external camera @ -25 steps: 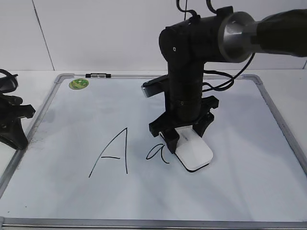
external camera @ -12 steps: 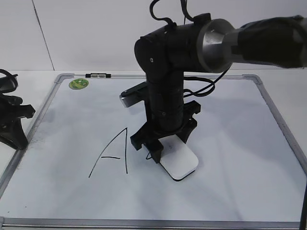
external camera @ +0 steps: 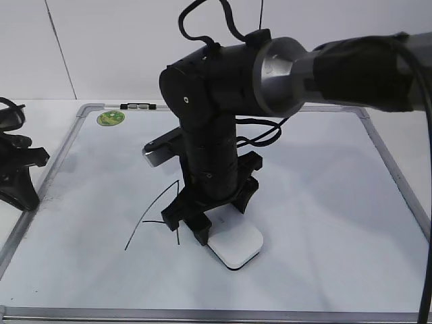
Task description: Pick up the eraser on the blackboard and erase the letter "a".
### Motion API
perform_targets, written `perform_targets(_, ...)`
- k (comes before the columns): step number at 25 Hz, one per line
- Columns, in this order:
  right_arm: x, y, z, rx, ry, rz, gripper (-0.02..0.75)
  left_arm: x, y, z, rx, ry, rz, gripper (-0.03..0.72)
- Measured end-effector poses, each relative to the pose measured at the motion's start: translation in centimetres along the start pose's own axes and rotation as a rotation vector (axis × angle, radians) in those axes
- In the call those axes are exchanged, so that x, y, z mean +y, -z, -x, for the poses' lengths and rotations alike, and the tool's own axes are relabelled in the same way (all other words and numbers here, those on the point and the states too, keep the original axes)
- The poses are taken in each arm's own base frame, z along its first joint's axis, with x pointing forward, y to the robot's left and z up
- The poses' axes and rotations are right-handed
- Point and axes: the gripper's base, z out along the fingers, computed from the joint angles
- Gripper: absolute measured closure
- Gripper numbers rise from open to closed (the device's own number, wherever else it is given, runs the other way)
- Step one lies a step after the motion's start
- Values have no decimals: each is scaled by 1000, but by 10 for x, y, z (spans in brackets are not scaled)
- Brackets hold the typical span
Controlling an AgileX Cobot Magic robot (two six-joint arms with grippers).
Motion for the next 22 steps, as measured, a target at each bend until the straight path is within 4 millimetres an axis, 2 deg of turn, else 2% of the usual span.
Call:
perform_targets(7,-8,0,0,-1,-34,-22,209,0,0,0,0,1,-2,669)
perform_targets(16,-42,-3,0,4,-146,-16,209,-1,-1,1,-6,8,-8,669)
perform_targets(22,-51,-4,0,2,-161,-55,209,-1,-1,1,-8,9,-9,669)
